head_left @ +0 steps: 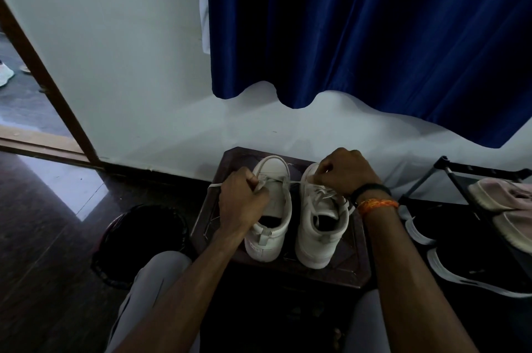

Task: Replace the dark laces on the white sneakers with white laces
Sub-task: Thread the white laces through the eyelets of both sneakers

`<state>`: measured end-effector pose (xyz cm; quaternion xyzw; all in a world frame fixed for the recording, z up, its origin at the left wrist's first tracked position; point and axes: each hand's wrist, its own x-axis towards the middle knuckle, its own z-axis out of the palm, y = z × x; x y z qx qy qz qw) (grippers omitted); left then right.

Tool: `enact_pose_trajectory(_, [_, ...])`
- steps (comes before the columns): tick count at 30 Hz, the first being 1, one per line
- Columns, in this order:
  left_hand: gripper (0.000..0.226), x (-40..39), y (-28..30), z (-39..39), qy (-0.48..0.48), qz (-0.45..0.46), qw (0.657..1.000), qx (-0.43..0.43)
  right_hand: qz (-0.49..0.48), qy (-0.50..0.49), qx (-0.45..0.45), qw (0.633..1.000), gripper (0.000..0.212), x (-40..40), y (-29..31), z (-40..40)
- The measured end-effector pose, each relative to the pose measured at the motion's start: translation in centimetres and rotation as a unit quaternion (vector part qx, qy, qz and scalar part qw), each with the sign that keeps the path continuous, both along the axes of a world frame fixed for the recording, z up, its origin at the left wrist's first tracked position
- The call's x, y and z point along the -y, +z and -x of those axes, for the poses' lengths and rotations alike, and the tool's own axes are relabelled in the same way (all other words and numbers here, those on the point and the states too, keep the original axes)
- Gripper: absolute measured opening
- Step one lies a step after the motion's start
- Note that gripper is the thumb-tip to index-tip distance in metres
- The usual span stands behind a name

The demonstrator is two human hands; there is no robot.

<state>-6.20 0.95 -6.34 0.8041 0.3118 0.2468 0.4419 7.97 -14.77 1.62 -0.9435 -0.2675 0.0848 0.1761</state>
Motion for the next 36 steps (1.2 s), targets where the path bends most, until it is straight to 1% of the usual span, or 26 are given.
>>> enact_pose_trajectory(2, [0.013,-0.2,0.2,0.3,-0.015,-0.007,1.000,0.001,-0.012,0.004,-0.013,1.000,0.018,0.2,0.8,0.0])
enact_pose_trajectory(3, [0.015,-0.3,0.3,0.5,-0.023,-0.010,1.000,0.005,-0.038,0.011,-0.020,0.999,0.016,0.2,1.1,0.2])
enact_pose_trajectory(5, [0.017,-0.4,0.3,0.8,-0.038,-0.006,0.999,0.009,-0.134,0.026,-0.043,0.990,0.015,-0.1,1.4,0.8])
enact_pose_trajectory(6, [0.018,-0.5,0.1,1.0,-0.045,-0.005,0.999,0.008,-0.196,0.035,-0.064,0.978,0.018,-0.4,1.5,1.3])
enact_pose_trajectory(8, [0.018,-0.6,0.0,1.2,-0.051,-0.011,0.999,0.010,-0.323,0.063,-0.132,0.935,0.021,-1.1,1.6,1.9])
enact_pose_trajectory(9, [0.017,-0.7,0.0,1.2,-0.053,-0.016,0.998,0.012,-0.366,0.079,-0.164,0.913,0.021,-1.4,1.5,2.1])
enact_pose_trajectory(10, [0.016,-0.7,0.1,1.2,-0.056,-0.021,0.998,0.014,-0.387,0.094,-0.184,0.899,0.023,-1.7,1.4,2.2])
enact_pose_trajectory(11, [0.015,-0.8,0.3,1.2,-0.061,-0.025,0.998,0.012,-0.385,0.102,-0.187,0.898,0.026,-1.9,1.3,2.2])
enact_pose_trajectory(13, [0.013,-0.9,0.7,1.2,-0.078,-0.031,0.996,0.000,-0.340,0.098,-0.161,0.921,0.033,-2.2,1.1,2.0])
enact_pose_trajectory(15, [0.012,-1.1,1.0,1.2,-0.092,-0.029,0.995,-0.005,-0.299,0.084,-0.146,0.939,0.033,-2.3,0.6,1.7])
enact_pose_trajectory(19, [0.014,-1.3,0.8,0.9,-0.084,-0.048,0.995,-0.001,-0.299,0.043,-0.157,0.940,0.036,-2.4,-0.4,1.5])
enact_pose_trajectory(21, [0.016,-1.4,0.6,0.9,-0.071,-0.062,0.996,0.001,-0.297,0.044,-0.178,0.937,0.037,-2.5,-0.4,1.9])
enact_pose_trajectory(23, [0.015,-1.6,0.4,1.0,-0.067,-0.063,0.996,0.004,-0.275,0.058,-0.194,0.940,0.044,-2.7,-0.4,2.3])
enact_pose_trajectory(26, [0.016,-1.8,0.4,0.9,-0.069,-0.069,0.995,0.002,-0.247,0.060,-0.171,0.952,0.051,-3.1,-0.6,2.6])
enact_pose_trajectory(28, [0.016,-1.9,0.3,0.9,-0.072,-0.065,0.995,0.002,-0.237,0.066,-0.156,0.957,0.052,-3.4,-1.0,2.6])
enact_pose_trajectory(30, [0.015,-2.0,0.3,1.0,-0.073,-0.056,0.996,0.004,-0.202,0.071,-0.137,0.967,0.043,-3.7,-1.3,2.8])
enact_pose_trajectory(33, [0.013,-2.0,0.2,1.0,-0.070,-0.035,0.997,0.003,-0.181,0.067,-0.112,0.975,0.015,-3.9,-1.5,3.1])
enact_pose_trajectory(34, [0.013,-1.9,0.2,1.1,-0.067,-0.028,0.997,0.004,-0.169,0.076,-0.094,0.978,0.009,-4.0,-1.4,3.1])
enact_pose_trajectory(36, [0.012,-1.9,0.2,1.1,-0.063,-0.015,0.998,0.006,-0.124,0.105,-0.056,0.985,0.004,-4.4,-1.3,3.0])
